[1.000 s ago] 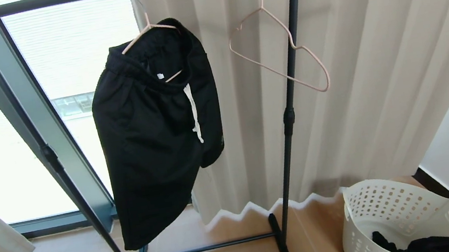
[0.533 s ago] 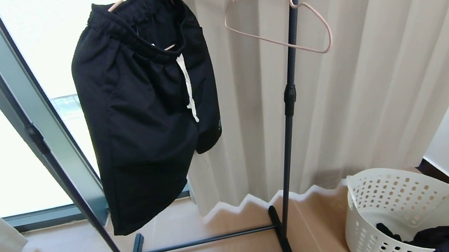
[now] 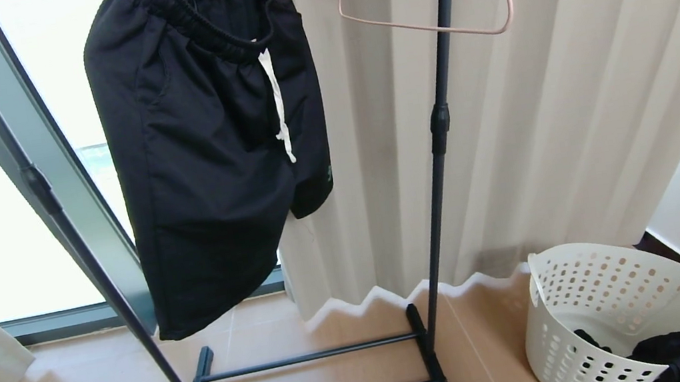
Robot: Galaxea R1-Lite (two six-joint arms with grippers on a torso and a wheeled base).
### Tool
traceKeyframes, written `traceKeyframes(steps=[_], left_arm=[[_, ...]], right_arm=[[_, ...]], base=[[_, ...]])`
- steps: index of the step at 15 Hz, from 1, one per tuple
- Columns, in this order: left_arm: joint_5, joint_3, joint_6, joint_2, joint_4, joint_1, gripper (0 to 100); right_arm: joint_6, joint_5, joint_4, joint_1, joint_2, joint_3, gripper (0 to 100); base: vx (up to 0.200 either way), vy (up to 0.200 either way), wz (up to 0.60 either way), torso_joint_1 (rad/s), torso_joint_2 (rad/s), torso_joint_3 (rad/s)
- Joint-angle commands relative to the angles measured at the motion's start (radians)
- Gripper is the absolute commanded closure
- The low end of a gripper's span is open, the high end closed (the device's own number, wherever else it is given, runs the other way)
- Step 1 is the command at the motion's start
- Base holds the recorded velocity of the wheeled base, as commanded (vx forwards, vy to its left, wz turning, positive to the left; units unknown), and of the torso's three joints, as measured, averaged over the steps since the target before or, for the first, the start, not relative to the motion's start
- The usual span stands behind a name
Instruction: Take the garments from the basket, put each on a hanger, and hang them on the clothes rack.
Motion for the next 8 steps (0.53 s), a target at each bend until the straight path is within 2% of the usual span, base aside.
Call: traceKeyframes(steps=[1, 5, 6, 8], left_arm=[[0.000, 0.000, 0.000, 0.001, 0.000, 0.000, 0], [0.000, 0.000, 0.000, 0.001, 0.000, 0.000, 0], [0.000, 0.000, 0.000, 0.001, 0.000, 0.000, 0], [0.000, 0.000, 0.000, 0.001, 0.000, 0.000, 0]], right_arm=[[-0.001, 0.000, 0.000, 0.000, 0.000, 0.000, 0], [-0.001, 0.000, 0.000, 0.000, 0.000, 0.000, 0], [0.001, 0.000, 0.000, 0.000, 0.002, 0.000, 0], [-0.001, 0.000, 0.000, 0.000, 0.002, 0.000, 0]], base=[[0.000, 0.000, -0.60, 0.002, 0.02, 0.027], [0.000, 0.000, -0.60, 0.001, 0.00, 0.004], [0.000, 0.000, 0.00, 0.000, 0.00, 0.000], [0.000, -0.200, 0.00, 0.002, 0.00, 0.002]])
